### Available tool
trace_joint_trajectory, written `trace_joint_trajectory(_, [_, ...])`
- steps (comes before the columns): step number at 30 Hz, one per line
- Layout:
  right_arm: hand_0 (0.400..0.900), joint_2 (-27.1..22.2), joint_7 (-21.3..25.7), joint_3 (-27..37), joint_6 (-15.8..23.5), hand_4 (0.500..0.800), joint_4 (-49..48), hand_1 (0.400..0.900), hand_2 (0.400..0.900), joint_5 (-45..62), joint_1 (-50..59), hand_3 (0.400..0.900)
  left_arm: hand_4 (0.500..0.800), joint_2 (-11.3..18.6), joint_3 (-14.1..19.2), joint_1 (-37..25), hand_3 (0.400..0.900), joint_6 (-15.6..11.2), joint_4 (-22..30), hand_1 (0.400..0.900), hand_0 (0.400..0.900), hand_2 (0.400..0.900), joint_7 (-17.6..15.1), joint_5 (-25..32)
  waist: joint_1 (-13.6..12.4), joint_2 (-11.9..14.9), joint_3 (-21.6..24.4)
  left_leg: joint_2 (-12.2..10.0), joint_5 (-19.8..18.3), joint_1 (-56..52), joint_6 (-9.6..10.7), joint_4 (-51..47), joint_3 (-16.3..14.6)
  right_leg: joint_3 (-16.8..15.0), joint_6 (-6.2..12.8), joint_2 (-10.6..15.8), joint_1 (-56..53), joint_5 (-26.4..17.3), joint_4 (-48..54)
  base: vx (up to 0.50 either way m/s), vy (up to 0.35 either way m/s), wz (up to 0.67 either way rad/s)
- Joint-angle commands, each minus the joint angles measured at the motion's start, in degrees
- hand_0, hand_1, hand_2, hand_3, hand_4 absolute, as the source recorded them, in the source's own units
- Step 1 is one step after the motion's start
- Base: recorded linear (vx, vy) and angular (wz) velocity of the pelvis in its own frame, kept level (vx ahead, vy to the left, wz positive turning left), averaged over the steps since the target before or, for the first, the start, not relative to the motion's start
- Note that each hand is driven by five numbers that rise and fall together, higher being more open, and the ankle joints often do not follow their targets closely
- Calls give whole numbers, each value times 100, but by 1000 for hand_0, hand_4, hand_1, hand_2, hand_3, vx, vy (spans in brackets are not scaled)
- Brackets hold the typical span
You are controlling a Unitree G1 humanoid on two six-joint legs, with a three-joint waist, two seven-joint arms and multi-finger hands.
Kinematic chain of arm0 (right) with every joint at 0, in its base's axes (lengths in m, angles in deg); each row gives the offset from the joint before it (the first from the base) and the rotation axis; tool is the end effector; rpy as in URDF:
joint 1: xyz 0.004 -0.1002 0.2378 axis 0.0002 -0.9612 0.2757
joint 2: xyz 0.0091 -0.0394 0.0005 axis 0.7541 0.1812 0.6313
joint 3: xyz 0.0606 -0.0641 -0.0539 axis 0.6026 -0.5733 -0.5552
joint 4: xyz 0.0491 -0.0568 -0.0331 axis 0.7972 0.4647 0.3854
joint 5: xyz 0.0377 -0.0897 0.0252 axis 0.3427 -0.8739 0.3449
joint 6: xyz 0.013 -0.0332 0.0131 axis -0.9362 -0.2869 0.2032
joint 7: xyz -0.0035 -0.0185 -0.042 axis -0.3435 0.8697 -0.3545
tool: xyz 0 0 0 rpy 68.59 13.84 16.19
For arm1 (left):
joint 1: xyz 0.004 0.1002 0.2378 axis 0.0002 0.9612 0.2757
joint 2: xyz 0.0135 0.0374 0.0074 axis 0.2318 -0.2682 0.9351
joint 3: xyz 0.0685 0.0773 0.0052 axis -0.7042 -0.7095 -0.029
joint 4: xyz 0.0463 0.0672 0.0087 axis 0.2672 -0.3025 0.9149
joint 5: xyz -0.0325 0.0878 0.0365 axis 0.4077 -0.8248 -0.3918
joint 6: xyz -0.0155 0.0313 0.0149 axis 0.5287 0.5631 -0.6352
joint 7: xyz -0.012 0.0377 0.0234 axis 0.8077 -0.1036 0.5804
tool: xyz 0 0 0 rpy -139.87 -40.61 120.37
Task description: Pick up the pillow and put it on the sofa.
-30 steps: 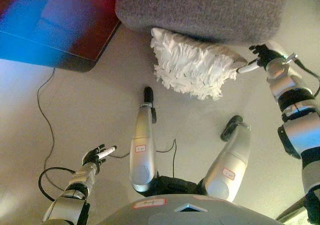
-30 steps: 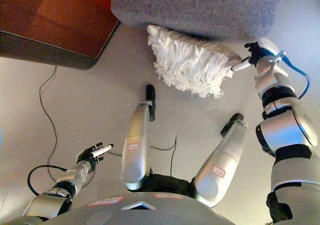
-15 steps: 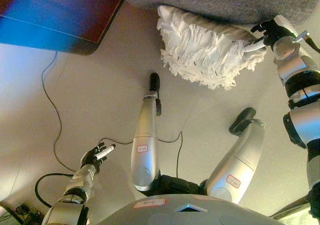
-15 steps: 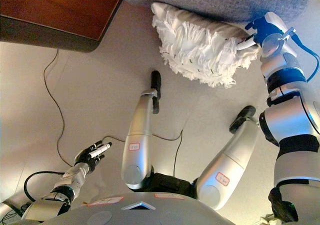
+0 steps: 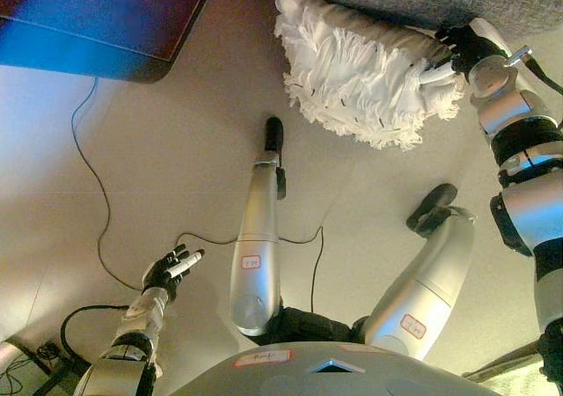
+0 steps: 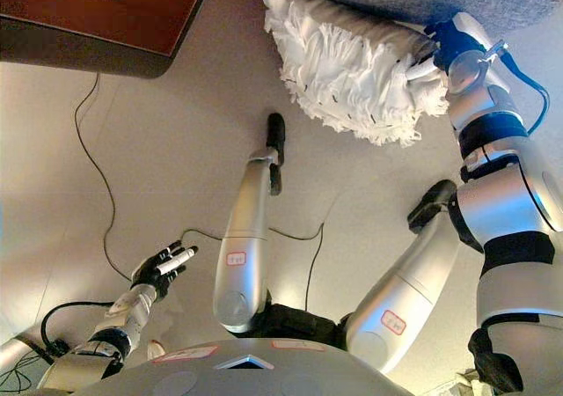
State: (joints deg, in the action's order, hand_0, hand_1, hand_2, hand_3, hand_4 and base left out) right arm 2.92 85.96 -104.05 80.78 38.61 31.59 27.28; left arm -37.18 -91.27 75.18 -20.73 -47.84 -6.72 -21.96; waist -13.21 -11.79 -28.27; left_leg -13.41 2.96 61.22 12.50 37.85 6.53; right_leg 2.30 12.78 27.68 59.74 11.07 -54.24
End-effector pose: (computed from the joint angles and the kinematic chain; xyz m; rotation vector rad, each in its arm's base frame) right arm 0.3607 -0.2558 0.1947 -1.0562 0.2793 -0.1702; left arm 0.1010 0.2795 -0.0863 -0.0991 0.8565 0.3183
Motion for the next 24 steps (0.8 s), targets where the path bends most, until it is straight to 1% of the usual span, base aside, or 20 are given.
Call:
trace_joint_trajectory(1, [900, -48, 22, 112, 168, 800, -568, 900, 900, 197, 720, 900, 800, 500, -22, 816, 900, -102, 39, 900, 900, 900, 10, 167, -250, -508, -153, -161, -153, -66, -367, 24, 123, -500, -288, 133, 497, -273, -170, -25, 18, 3])
trace_joint_trajectory(4, [900, 4, -203, 76, 219, 800, -626, 900, 900, 438, 775, 900, 800, 545, -2, 829, 900, -205, 33, 900, 900, 900, 63, 178, -281, -513, -153, -112, -197, 221, -379, 176, 160, -529, -314, 132, 767, -265, -279, -30, 14, 5])
trace_joint_trajectory(8, [900, 98, -417, 76, 430, 800, -665, 900, 900, 675, 791, 900, 800, 602, 37, 823, 900, -288, 66, 900, 900, 900, 103, 223, -322, -515, -153, -73, -244, 487, -392, 331, 184, -520, -328, 150, 991, -272, -342, -12, 6, 2])
trace_joint_trajectory(9, [849, 115, -511, 71, 490, 769, -690, 849, 849, 724, 793, 849, 800, 610, 56, 825, 900, -283, 89, 900, 900, 900, 99, 217, -328, -512, -153, -72, -246, 516, -395, 340, 183, -515, -327, 154, 1015, -279, -338, 0, 0, 0])
trace_joint_trajectory(10, [400, 121, -646, 66, 584, 500, -706, 400, 400, 824, 808, 400, 800, 614, 71, 836, 900, -282, 113, 900, 900, 900, 96, 217, -339, -511, -153, -68, -254, 537, -400, 350, 183, -506, -329, 159, 1027, -284, -330, -20, -3, 3])
trace_joint_trajectory(11, [400, 131, -716, 99, 674, 500, -700, 400, 400, 890, 804, 400, 800, 638, 96, 856, 900, -307, 117, 900, 900, 900, 135, 213, -354, -514, -153, -64, -271, 597, -391, 401, 190, -498, -323, 182, 1073, -284, -353, -21, -9, 3])
trace_joint_trajectory(14, [400, 79, -698, 103, 886, 500, -667, 400, 400, 816, 809, 400, 800, 689, 133, 869, 900, -339, 133, 900, 900, 900, 170, 229, -369, -516, -153, -64, -280, 682, -387, 474, 206, -498, -308, 207, 1138, -283, -406, 0, 0, 0])
trace_joint_trajectory(15, [400, 59, -621, 103, 1001, 500, -668, 400, 400, 781, 815, 400, 800, 703, 149, 878, 900, -359, 130, 900, 900, 900, 205, 236, -371, -516, -153, -73, -280, 698, -384, 489, 210, -496, -304, 220, 1154, -283, -421, 0, 0, 0])
trace_joint_trajectory(17, [400, 27, -451, 124, 1108, 500, -671, 400, 400, 759, 804, 400, 800, 726, 166, 885, 900, -401, 132, 900, 900, 900, 244, 249, -373, -497, -153, -91, -289, 733, -382, 524, 223, -474, -298, 240, 1175, -285, -438, -32, -33, -2])
trace_joint_trajectory(22, [400, -59, -329, 158, 1164, 500, -737, 400, 400, 760, 814, 400, 800, 754, 182, 955, 900, -476, 206, 900, 900, 900, 296, 268, -375, -448, -153, -167, -278, 679, -369, 491, 223, -399, -282, 262, 1102, -313, -381, -42, -20, -5])
trace_joint_trajectory(24, [400, -70, -247, 183, 1254, 500, -784, 400, 400, 768, 771, 400, 800, 770, 204, 959, 900, -514, 237, 900, 900, 900, 281, 265, -374, -400, -153, -221, -252, 570, -359, 410, 214, -333, -268, 264, 988, -346, -300, -51, -39, -9])
